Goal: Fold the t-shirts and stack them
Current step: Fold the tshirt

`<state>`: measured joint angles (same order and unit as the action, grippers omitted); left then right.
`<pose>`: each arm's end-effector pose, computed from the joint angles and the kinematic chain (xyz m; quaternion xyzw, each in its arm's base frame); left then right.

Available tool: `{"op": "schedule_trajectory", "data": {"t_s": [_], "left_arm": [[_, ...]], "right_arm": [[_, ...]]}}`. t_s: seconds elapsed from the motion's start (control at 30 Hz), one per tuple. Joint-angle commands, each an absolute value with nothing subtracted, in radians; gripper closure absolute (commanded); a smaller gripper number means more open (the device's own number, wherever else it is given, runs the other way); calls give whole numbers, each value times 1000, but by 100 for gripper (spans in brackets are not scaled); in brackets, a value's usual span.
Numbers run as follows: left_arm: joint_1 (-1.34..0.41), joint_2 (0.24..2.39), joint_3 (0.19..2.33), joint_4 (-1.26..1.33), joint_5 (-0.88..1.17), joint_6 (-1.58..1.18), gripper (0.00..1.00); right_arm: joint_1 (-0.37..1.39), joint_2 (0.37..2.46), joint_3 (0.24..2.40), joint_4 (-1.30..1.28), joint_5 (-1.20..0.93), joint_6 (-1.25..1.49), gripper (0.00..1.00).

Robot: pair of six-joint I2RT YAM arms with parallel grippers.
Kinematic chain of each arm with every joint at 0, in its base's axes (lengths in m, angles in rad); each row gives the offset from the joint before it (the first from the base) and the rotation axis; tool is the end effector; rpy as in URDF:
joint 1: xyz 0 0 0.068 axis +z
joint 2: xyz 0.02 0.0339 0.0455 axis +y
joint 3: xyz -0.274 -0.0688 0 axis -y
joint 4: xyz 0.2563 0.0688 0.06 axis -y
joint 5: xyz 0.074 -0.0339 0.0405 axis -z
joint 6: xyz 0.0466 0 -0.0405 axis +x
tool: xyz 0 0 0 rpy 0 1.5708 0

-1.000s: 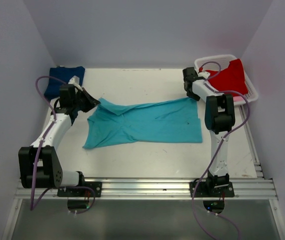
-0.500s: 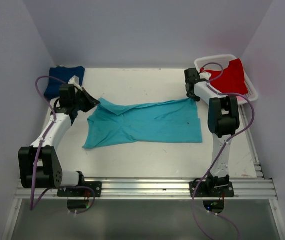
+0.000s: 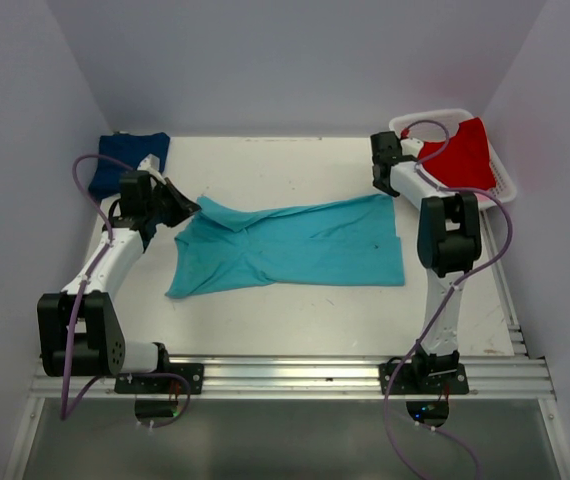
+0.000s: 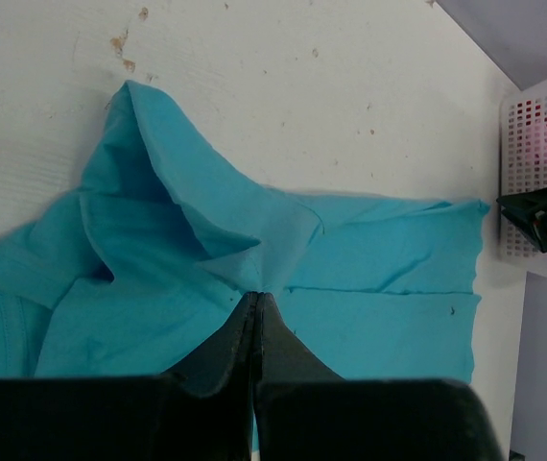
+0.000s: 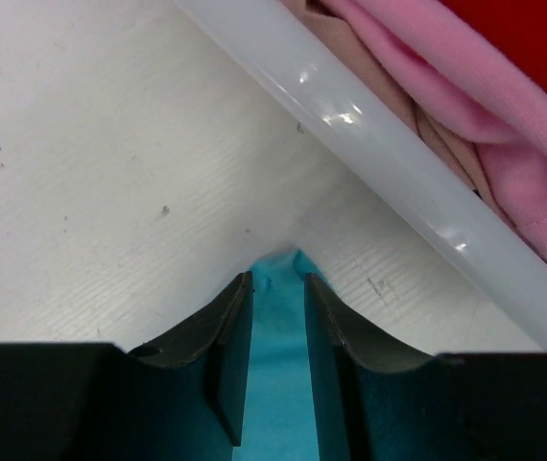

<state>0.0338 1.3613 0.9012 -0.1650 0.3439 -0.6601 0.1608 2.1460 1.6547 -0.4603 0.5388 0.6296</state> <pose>0.3152 -0.0051 0.2525 -0.2250 0.8514 -0.2831 0.3800 0.4870 0.0548 0.1826 0.2921 0.8742 -0.1209 0.3686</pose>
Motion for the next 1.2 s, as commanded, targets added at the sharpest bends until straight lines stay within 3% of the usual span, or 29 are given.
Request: {"op": "schedule_trajectory", "data": {"t_s": [0.0,0.53,0.6,0.63,0.77,1.17], "left_arm": [[45,1341,900,-143,344,-635,100],[46,1344,904,-146,342,-634,100],[46,1345,902,-146,342,-634,100],[45,1344,900,-146,342,-634,100],[46,1344,900,-149,341,-630,100],[49,1344,930,-130,341,-629,100]], "right_arm": [[158,2180,1712,-474,537,632,68],[158,2215,1721,-508,538,650,67],[158,2215,1721,-508,540,649,72],[158,2215,1720,-505,540,649,83],[158,2220,1712,-500,537,649,100],[160,2097,1638,-448,572,609,100]]}}
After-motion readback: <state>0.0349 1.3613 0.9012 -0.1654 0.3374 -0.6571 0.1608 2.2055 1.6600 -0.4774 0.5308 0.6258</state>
